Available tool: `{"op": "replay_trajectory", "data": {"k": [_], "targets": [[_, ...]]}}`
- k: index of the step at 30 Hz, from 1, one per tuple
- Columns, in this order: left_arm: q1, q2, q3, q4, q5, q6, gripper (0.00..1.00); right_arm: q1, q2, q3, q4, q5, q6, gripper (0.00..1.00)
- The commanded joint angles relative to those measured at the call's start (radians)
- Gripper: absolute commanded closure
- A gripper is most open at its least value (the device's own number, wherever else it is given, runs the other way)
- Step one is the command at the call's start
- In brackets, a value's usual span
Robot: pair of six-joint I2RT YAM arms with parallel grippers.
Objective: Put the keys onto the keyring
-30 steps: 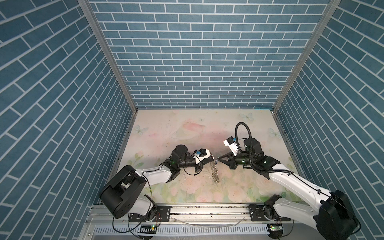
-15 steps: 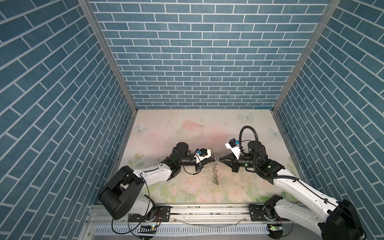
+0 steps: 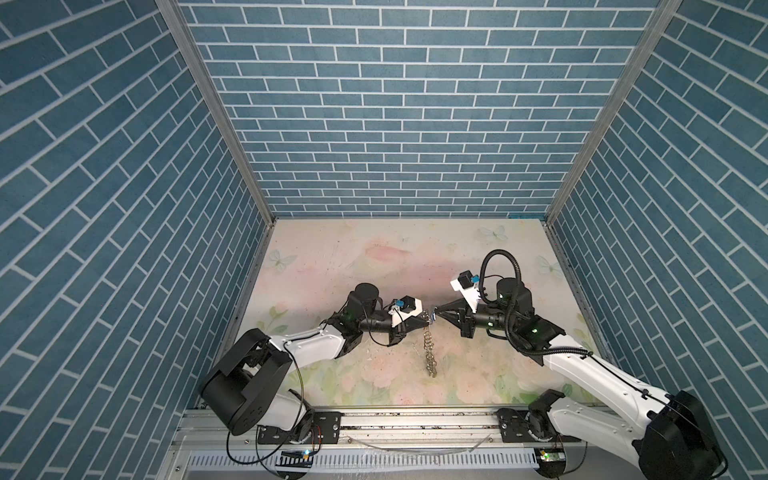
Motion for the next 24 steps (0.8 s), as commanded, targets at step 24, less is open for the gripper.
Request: {"op": "replay_trajectory", "data": {"k": [24], "targets": [[0.018, -0.006, 0.009, -0.067, 0.157, -0.031, 1.0, 0.046, -0.074, -0.102, -0.042, -0.081, -0.355, 1.0]]}}
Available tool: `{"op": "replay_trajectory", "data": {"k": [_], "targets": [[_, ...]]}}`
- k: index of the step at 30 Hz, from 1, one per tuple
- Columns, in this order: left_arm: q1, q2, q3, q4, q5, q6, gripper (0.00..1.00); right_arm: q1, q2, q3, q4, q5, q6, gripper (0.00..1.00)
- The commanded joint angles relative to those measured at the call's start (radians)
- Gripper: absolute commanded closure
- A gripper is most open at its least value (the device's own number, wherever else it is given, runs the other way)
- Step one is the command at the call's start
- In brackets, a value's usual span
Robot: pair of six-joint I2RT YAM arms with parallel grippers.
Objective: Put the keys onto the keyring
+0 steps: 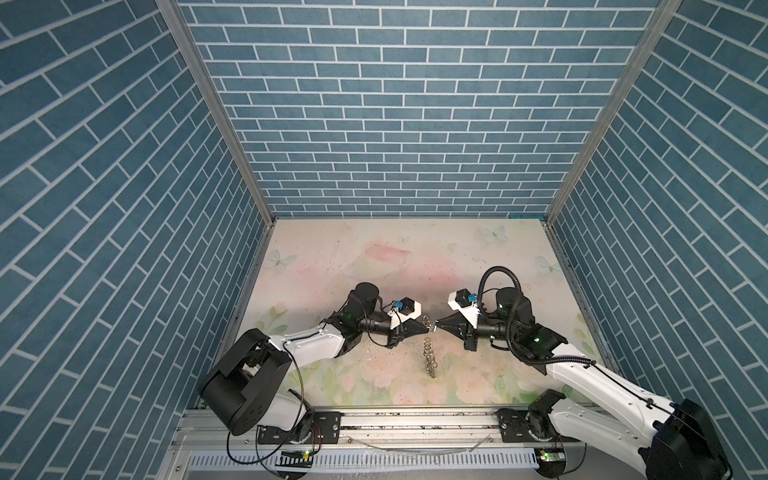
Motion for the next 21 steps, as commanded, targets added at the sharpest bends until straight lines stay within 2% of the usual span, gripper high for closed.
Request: {"op": "replay_trajectory", "data": {"k": [1, 8, 17, 21], "targets": [[0.006, -0.004, 0.012, -0.035, 0.045, -0.011, 1.0, 0.014, -0.011, -0.025, 0.018, -0.072, -0.08, 1.0], [0.006, 0.005, 0.026, -0.057, 0.086, -0.01, 1.0, 0.027, -0.01, -0.022, 0.017, -0.087, -0.089, 1.0], [0.006, 0.003, 0.044, -0.114, 0.111, 0.011, 1.0, 0.03, -0.025, -0.031, 0.008, 0.007, -0.119, 1.0], [0.006, 0.0, 0.061, -0.172, 0.117, 0.039, 1.0, 0.029, -0.014, -0.032, 0.003, 0.0, -0.138, 1.0]]}}
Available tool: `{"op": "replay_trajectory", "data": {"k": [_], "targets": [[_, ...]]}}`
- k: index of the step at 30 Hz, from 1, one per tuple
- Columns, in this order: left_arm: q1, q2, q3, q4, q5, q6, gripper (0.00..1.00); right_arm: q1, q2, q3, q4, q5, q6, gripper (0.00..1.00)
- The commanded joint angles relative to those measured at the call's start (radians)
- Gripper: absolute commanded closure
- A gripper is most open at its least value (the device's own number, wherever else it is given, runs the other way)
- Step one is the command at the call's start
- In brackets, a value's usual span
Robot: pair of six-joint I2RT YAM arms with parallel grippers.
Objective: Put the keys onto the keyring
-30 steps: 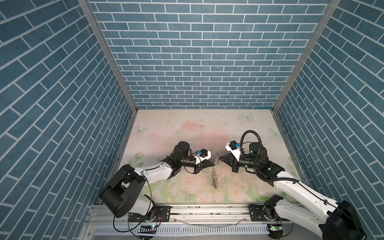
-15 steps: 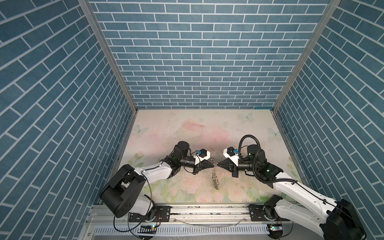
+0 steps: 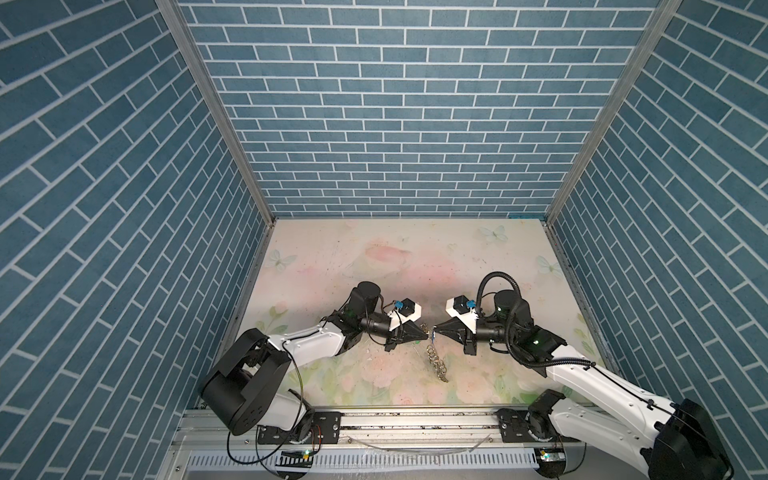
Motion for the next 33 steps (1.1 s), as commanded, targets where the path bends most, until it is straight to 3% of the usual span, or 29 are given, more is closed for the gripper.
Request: {"op": "replay_trajectory", "data": {"k": [1, 13, 33], "targets": [[0.006, -0.001, 0.034, -0.067, 0.033, 0.038, 1.0, 0.006, -0.008, -0.028, 0.006, -0.006, -0.082, 1.0], [0.011, 0.007, 0.08, -0.18, 0.055, 0.106, 1.0, 0.008, -0.012, -0.068, 0.058, -0.1, -0.153, 1.0], [0.011, 0.01, 0.088, -0.202, 0.035, 0.119, 1.0, 0.009, 0.033, -0.035, 0.05, -0.139, -0.167, 1.0]]}}
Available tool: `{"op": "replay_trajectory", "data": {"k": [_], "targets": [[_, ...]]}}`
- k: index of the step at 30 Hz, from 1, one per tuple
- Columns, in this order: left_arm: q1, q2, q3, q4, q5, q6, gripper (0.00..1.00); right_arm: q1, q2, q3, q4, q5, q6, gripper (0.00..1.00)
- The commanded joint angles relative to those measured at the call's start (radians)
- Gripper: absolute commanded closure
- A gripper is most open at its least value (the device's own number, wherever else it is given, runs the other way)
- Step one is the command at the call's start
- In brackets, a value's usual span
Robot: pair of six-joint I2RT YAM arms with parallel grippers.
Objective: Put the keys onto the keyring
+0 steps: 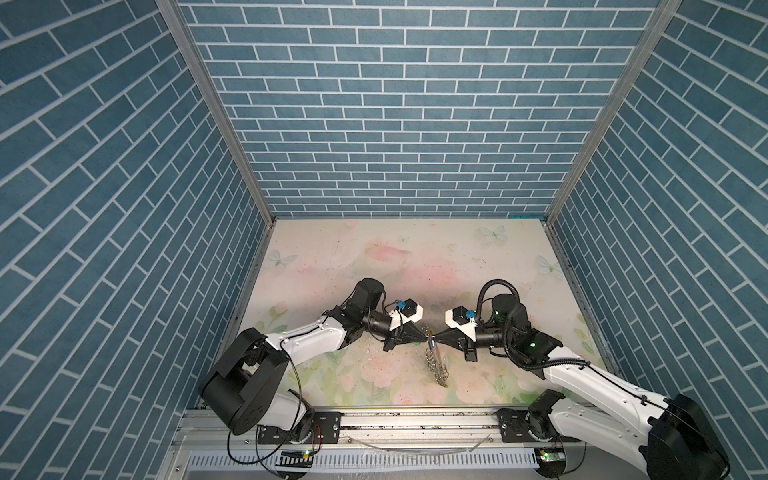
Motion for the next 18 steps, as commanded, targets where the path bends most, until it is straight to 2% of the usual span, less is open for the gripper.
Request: {"op": "replay_trajectory", "data": {"k": [1, 6, 11, 13, 18], "targets": [[0.004, 0.01, 0.028, -0.014, 0.009, 0.02, 1.0, 0.006, 0.009, 0.017, -0.001, -0.028, -0.081, 1.0], [0.016, -0.014, 0.036, -0.118, -0.064, 0.084, 1.0, -0.002, -0.004, 0.034, -0.003, 0.006, -0.083, 1.0], [0.075, -0.021, 0.087, -0.177, -0.14, 0.138, 1.0, -0.073, 0.069, 0.069, 0.052, -0.056, -0.086, 1.0], [0.092, -0.029, 0.102, -0.226, -0.15, 0.193, 1.0, -0.088, 0.109, 0.111, 0.034, -0.077, -0.123, 1.0], [0.115, -0.034, 0.095, -0.244, -0.135, 0.242, 1.0, -0.108, 0.211, 0.225, -0.073, -0.141, -0.243, 1.0]]}}
